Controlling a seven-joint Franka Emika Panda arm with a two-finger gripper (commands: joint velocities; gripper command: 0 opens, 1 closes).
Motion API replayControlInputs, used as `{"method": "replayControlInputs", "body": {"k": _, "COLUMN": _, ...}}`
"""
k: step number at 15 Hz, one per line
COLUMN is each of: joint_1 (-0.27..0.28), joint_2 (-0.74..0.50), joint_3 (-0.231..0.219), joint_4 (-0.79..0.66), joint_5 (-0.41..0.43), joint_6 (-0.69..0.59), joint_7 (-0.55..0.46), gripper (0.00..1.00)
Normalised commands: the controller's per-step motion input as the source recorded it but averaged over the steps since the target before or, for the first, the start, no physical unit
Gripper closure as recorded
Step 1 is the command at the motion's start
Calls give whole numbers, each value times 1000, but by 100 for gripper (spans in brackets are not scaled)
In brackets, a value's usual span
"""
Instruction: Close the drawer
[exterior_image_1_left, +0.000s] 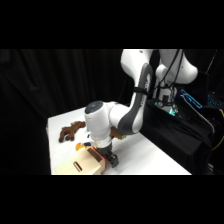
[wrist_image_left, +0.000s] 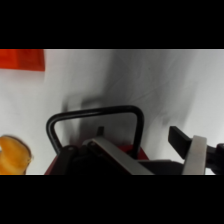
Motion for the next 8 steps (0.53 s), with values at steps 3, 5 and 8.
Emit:
{"method": "replayControlInputs", "body": {"k": 3, "joint_1": 132, "joint_2": 195, "joint_3": -101, "joint_4": 499, "joint_5": -21, "joint_6": -213, "joint_7": 5, "gripper": 0}}
{"method": "replayControlInputs", "body": {"k": 5, "joint_1": 122, "joint_2": 158, "joint_3": -96, "joint_4": 467, "joint_5": -30, "joint_6": -218, "joint_7": 12, "gripper": 0}}
{"method": "replayControlInputs", "body": {"k": 8, "joint_1": 98, "joint_2": 141, "joint_3": -84, "joint_4": 409, "joint_5": -24, "joint_6": -206, "joint_7": 6, "gripper": 0}}
